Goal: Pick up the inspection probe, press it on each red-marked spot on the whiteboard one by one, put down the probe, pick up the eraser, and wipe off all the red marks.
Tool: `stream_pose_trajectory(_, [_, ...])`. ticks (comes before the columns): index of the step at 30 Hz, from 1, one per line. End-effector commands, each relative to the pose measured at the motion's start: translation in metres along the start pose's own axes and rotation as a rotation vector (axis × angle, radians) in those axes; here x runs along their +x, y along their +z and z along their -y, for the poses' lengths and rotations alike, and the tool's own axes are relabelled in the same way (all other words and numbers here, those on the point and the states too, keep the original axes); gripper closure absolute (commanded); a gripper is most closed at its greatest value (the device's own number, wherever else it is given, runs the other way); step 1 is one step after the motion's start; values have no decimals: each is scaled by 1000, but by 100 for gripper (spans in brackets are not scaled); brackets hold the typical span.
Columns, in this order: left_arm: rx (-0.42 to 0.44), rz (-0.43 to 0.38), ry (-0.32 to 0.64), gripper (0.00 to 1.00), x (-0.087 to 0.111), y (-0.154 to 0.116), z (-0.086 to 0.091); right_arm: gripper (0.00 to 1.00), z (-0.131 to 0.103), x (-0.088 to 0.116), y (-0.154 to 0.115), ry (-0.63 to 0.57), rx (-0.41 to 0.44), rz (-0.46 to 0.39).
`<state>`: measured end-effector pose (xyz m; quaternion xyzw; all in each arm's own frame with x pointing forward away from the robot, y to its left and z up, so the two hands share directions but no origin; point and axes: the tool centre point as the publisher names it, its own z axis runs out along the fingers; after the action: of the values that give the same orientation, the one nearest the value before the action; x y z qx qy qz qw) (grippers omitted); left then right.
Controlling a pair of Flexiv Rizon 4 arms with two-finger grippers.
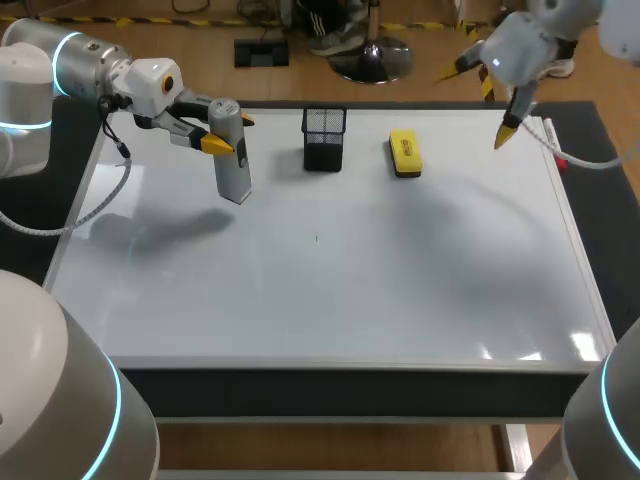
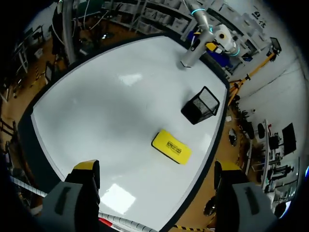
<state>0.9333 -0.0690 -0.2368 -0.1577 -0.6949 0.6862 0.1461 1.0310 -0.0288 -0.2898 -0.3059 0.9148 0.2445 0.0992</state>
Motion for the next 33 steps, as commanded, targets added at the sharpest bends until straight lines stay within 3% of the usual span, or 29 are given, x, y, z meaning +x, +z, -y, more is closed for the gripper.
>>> stream_pose_trajectory(1, [-3, -1, -1, 100, 0, 0, 2, 0, -5, 14, -19, 41, -5, 115])
stream_pose_trajectory(7, [-3, -1, -1, 100, 0, 0, 2, 0, -6, 15, -31, 112, -84, 106])
stream_pose_trajectory(33, [-3, -1, -1, 100, 0, 0, 2, 0, -6, 15, -31, 112, -84, 106])
